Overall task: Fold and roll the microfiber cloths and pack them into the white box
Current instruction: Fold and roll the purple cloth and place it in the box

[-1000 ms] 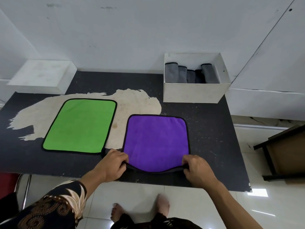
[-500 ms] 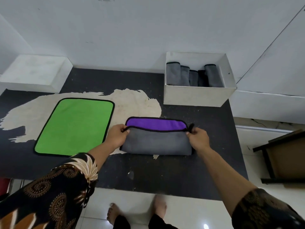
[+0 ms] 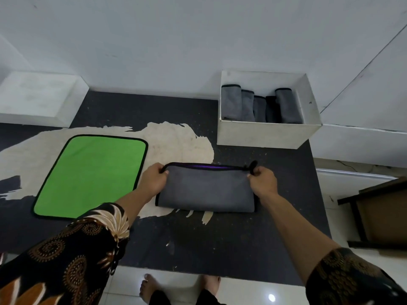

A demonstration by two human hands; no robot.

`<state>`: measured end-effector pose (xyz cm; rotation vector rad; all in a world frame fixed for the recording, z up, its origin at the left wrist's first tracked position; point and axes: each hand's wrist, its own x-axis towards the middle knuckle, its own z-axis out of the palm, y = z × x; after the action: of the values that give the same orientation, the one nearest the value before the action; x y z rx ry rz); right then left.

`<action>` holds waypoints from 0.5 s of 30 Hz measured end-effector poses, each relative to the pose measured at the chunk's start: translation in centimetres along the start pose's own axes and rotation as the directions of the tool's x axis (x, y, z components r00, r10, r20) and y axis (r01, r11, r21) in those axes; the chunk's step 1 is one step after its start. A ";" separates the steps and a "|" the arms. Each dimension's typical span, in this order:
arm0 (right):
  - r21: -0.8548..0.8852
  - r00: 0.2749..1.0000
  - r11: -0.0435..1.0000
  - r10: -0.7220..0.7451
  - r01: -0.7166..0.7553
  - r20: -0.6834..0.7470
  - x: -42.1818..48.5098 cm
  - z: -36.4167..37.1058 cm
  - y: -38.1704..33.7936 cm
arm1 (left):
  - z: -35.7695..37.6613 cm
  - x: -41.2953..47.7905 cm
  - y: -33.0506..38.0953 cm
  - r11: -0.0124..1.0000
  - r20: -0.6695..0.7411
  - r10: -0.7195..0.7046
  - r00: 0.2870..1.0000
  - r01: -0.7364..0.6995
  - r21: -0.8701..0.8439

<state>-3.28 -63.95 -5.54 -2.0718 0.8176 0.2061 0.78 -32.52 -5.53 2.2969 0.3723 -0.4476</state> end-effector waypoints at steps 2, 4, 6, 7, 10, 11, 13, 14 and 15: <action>0.016 0.999 1.000 -0.019 0.020 -0.046 0.5 0.1 -0.6 | 0.0 0.2 0.5 1.000 -0.042 0.011 0.999 -0.012 -0.018; 0.021 0.999 1.000 -0.012 0.013 -0.053 1.1 0.4 -0.8 | 0.0 0.5 0.7 0.999 -0.036 0.004 0.999 -0.005 -0.034; 0.017 0.999 1.000 0.019 -0.019 -0.033 1.4 0.5 -0.8 | 0.0 0.8 0.6 1.000 -0.014 -0.006 1.000 0.005 -0.027; 0.009 0.999 1.000 0.028 -0.028 -0.028 1.5 0.5 -0.9 | 0.0 1.0 0.6 1.000 -0.009 -0.008 1.000 0.008 -0.015; 0.026 0.999 1.000 0.014 -0.012 -0.042 1.9 0.5 -1.1 | 0.0 1.3 0.7 1.000 -0.018 -0.016 1.000 0.016 -0.002; 0.039 0.999 0.999 0.004 -0.002 -0.044 1.9 0.4 -1.3 | 0.0 1.3 0.8 1.000 -0.030 -0.024 0.999 0.024 -0.001; 0.039 0.999 0.999 -0.031 0.032 -0.038 1.3 0.3 -1.7 | -0.1 1.1 0.8 0.999 -0.065 -0.049 0.997 0.050 0.015; -0.018 0.997 0.998 -0.064 0.063 -0.053 0.7 0.3 -1.7 | -0.1 0.8 0.7 0.997 -0.092 -0.053 0.994 0.057 0.045; -0.108 0.991 0.990 -0.105 0.095 -0.085 -0.1 0.3 -1.6 | 0.0 0.4 0.5 0.994 -0.124 -0.050 0.991 0.061 0.090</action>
<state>-2.30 -63.05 -4.59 -2.2275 0.7685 0.1022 1.39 -32.83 -5.39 2.4169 0.4861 -0.3602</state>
